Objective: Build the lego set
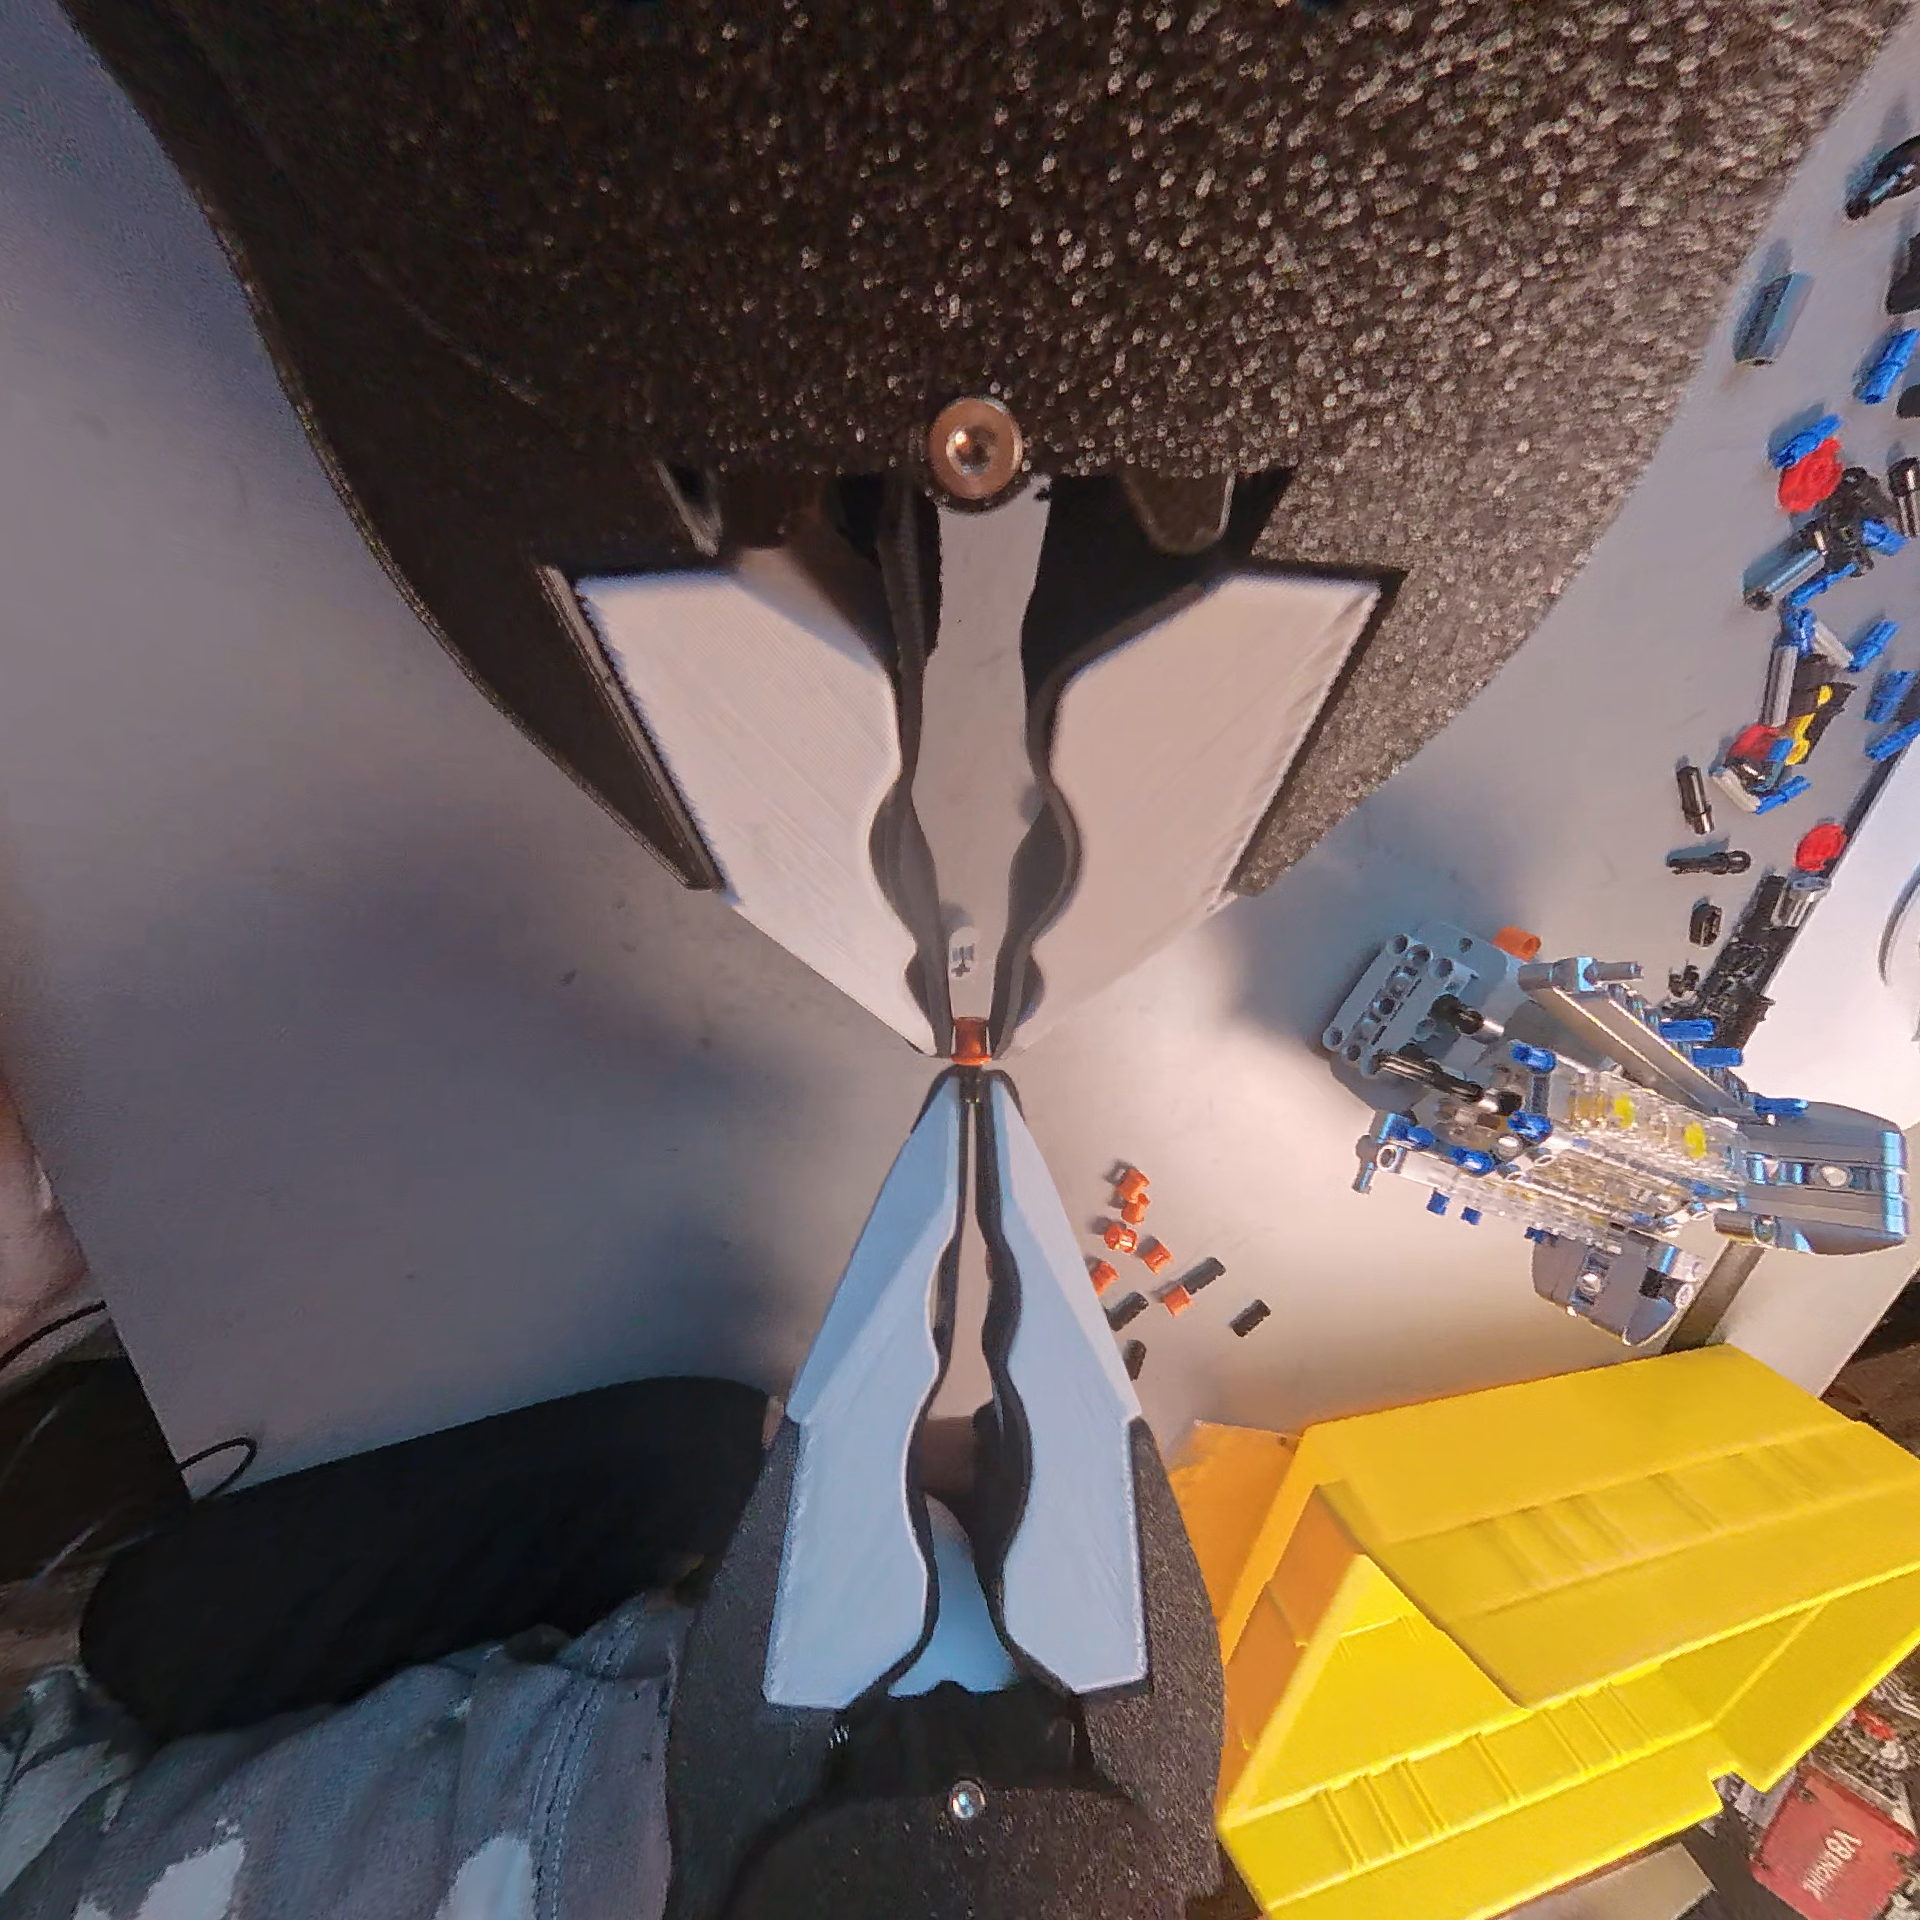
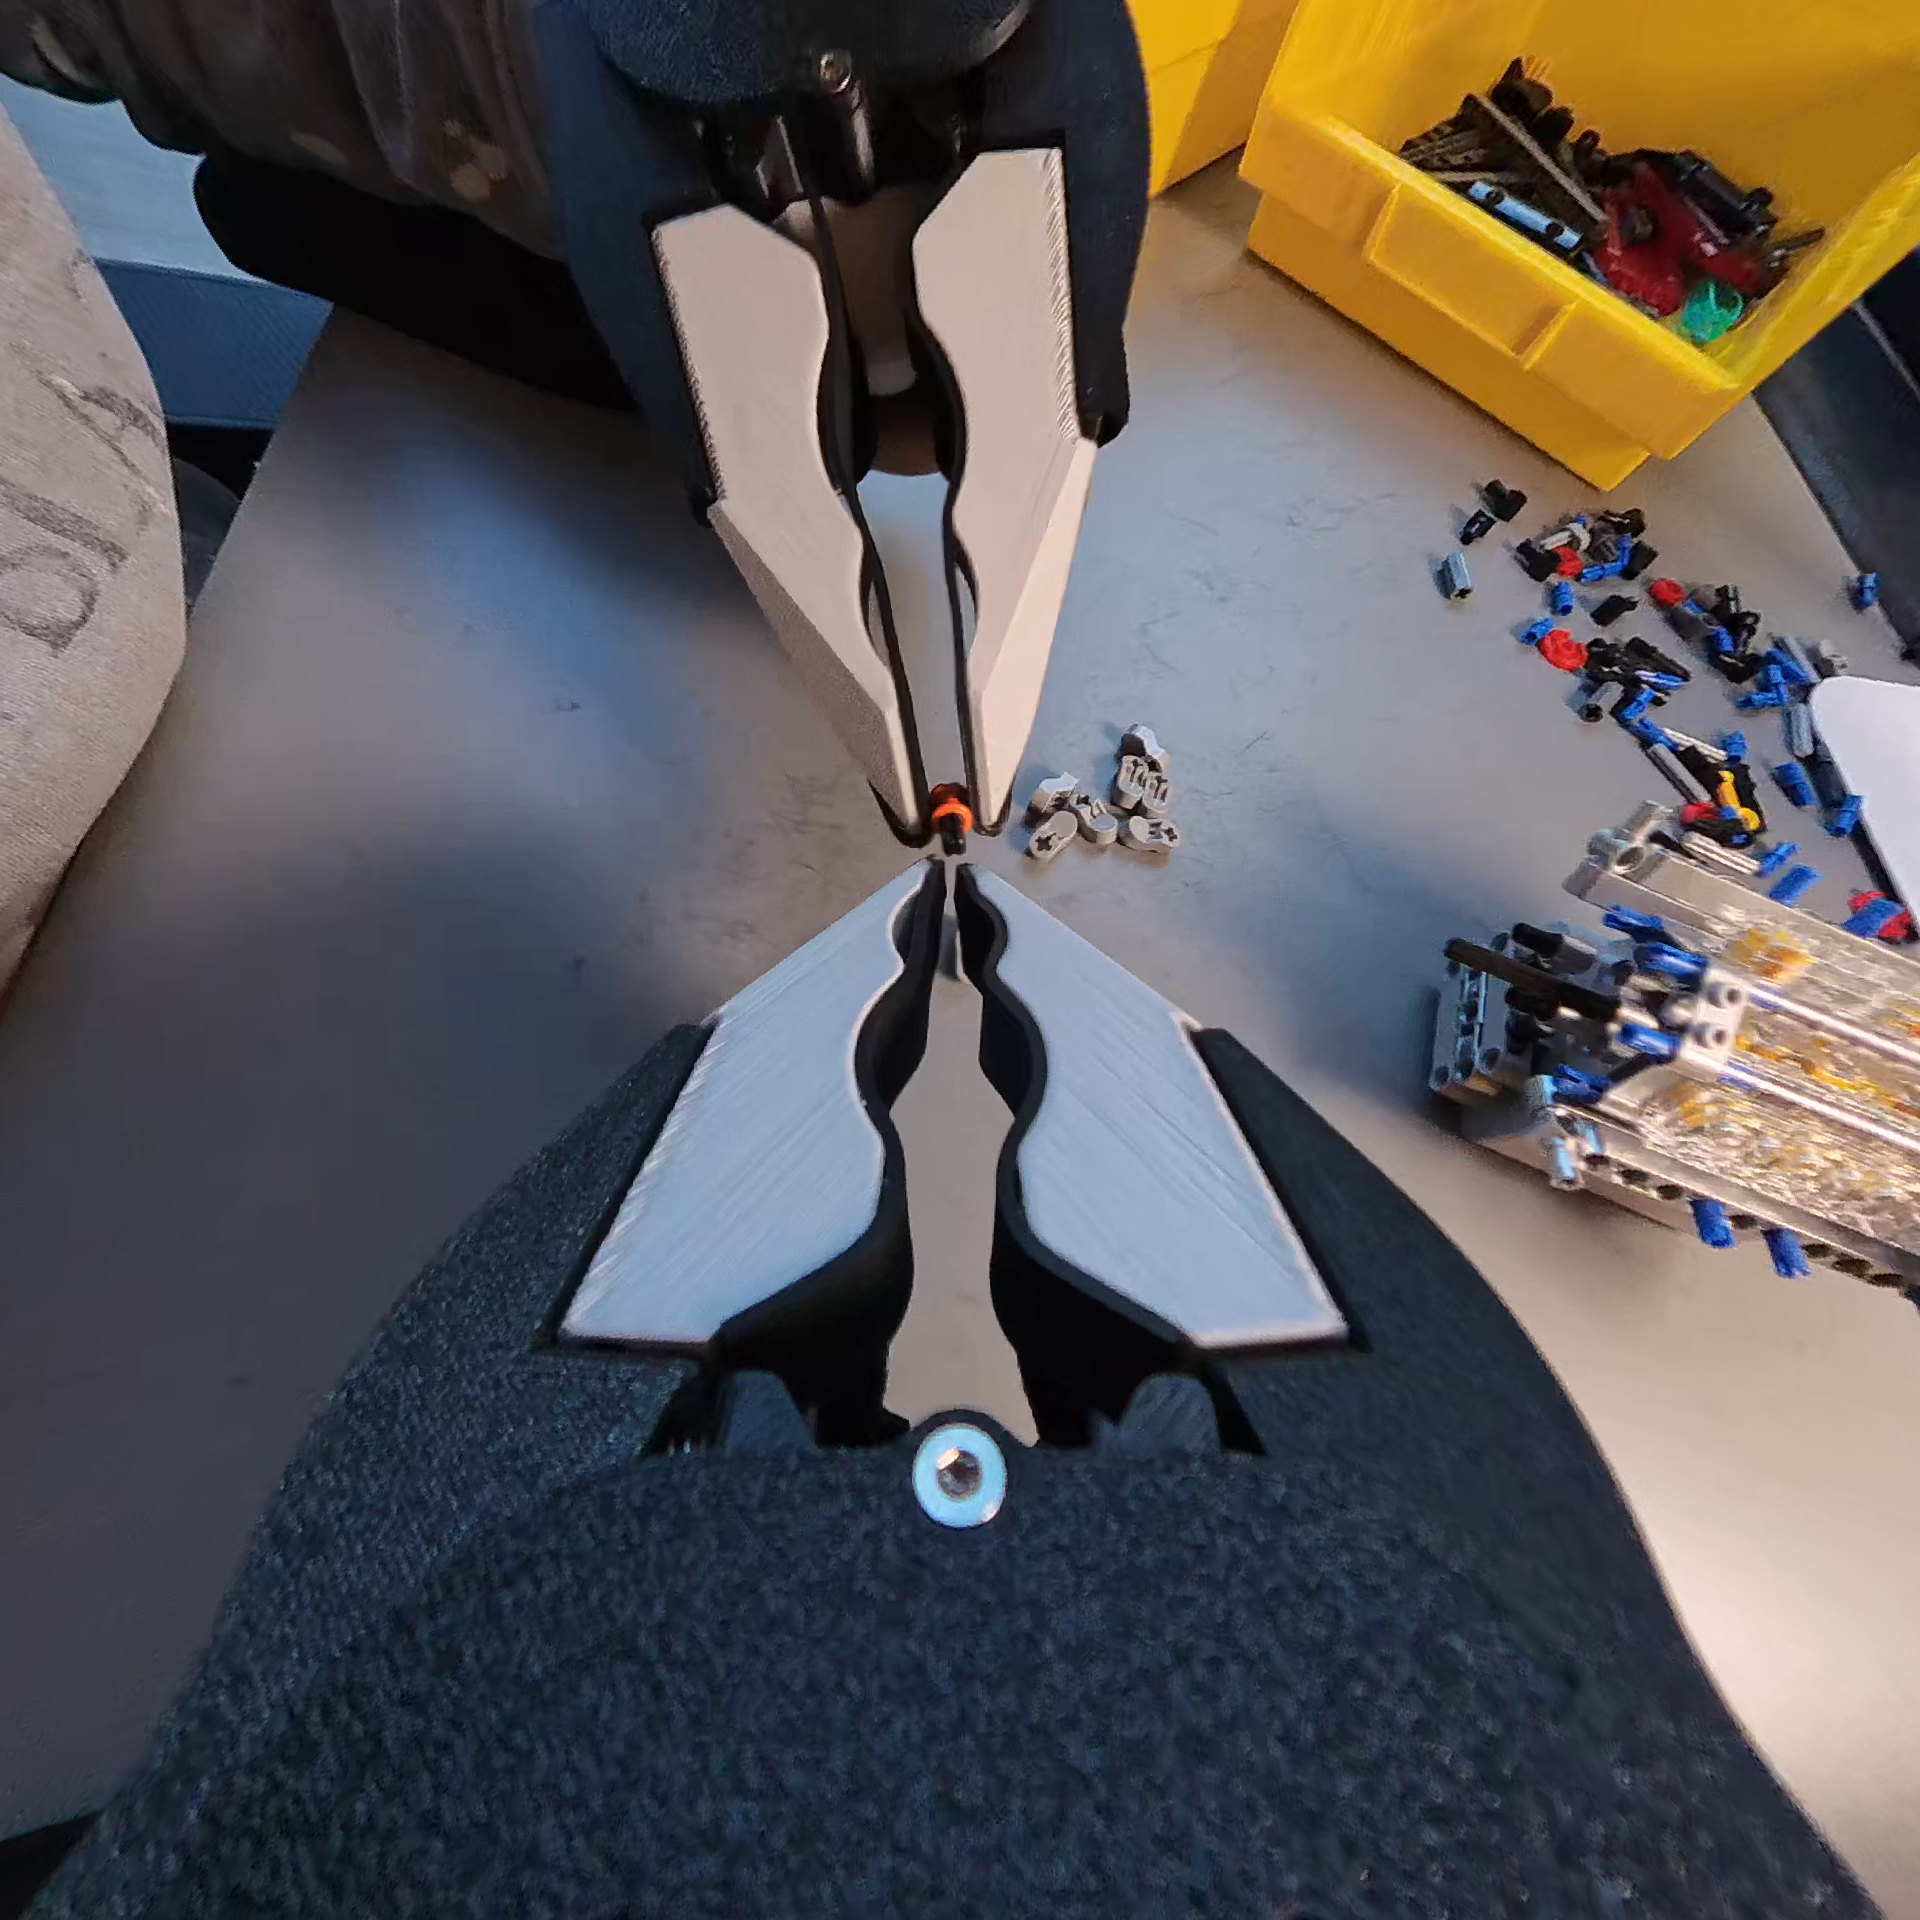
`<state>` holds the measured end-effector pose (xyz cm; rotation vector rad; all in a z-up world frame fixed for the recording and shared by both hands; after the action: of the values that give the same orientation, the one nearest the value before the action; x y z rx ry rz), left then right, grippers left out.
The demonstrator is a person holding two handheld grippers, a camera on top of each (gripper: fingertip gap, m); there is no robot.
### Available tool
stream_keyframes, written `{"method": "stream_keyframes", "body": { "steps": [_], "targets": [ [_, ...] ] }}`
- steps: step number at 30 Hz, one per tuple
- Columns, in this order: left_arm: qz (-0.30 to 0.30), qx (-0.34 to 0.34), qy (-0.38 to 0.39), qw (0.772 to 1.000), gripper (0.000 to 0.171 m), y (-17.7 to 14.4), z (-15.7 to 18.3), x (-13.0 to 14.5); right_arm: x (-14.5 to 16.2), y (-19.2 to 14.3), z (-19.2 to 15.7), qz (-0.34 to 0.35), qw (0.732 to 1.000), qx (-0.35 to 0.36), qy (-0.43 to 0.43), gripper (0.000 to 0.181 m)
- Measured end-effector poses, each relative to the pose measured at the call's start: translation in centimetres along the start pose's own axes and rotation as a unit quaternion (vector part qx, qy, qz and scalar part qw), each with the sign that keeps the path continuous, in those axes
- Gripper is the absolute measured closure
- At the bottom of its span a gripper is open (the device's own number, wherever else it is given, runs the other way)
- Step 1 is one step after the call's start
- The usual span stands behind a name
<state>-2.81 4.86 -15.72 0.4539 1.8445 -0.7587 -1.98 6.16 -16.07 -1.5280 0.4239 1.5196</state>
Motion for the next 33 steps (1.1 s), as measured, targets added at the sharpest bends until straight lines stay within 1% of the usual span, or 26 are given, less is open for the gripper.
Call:
{"method": "stream_keyframes", "body": {
  "steps": [5, 7, 12, 14, 16, 23, 27, 30, 33],
  "targets": [
    [-0.009, 0.007, -0.006, 1.000, 0.167, 0.1, 0.3, 0.4, 1.3, 0.8, -0.7, -0.042, 0.999, -0.011, -0.026, 0.179],
    [-0.023, 0.007, 0.000, 1.000, 0.167, 0.1, 0.3, 0.8, 1.5, 0.4, -0.2, -0.056, 0.998, 0.004, -0.042, 0.179],
    [-0.039, 0.015, 0.000, 0.999, 0.166, 0.2, 0.5, 1.5, -0.4, 0.0, -0.3, -0.006, 0.998, 0.009, -0.055, 0.179],
    [-0.030, 0.017, -0.005, 0.999, 0.167, 0.3, 0.6, 1.2, 0.5, 0.4, -0.5, -0.034, 0.997, 0.007, -0.063, 0.180],
    [-0.037, 0.018, -0.007, 0.999, 0.167, 0.2, 0.6, 1.5, 0.9, 0.8, -0.7, -0.041, 0.997, 0.008, -0.069, 0.181],
    [-0.027, 0.031, -0.035, 0.999, 0.167, 0.2, 0.9, 1.5, 0.9, 0.7, -1.0, -0.039, 0.998, -0.003, -0.057, 0.181],
    [-0.025, 0.044, -0.057, 0.997, 0.167, 0.3, 1.2, 1.6, 1.3, 0.7, -1.4, -0.050, 0.997, -0.014, -0.061, 0.181],
    [-0.006, 0.049, -0.081, 0.996, 0.167, 0.2, 1.1, 1.1, 1.9, 0.8, -1.7, -0.064, 0.996, -0.021, -0.067, 0.181],
    [0.011, 0.053, -0.094, 0.994, 0.167, 0.1, 1.2, 0.4, 1.1, 1.1, -2.0, -0.041, 0.997, -0.025, -0.064, 0.181]
  ]
}}
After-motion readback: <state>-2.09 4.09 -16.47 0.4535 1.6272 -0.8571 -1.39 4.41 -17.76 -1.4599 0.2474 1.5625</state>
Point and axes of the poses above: each gripper's, where its closed fingertips meet, y out along the fingers, x out of its underside, z = x × y across the jaws, the point moved 1 cm from there along -y, back along the fingers, and after that the axes turned 13 degrees about z, right-handed, at the moved point
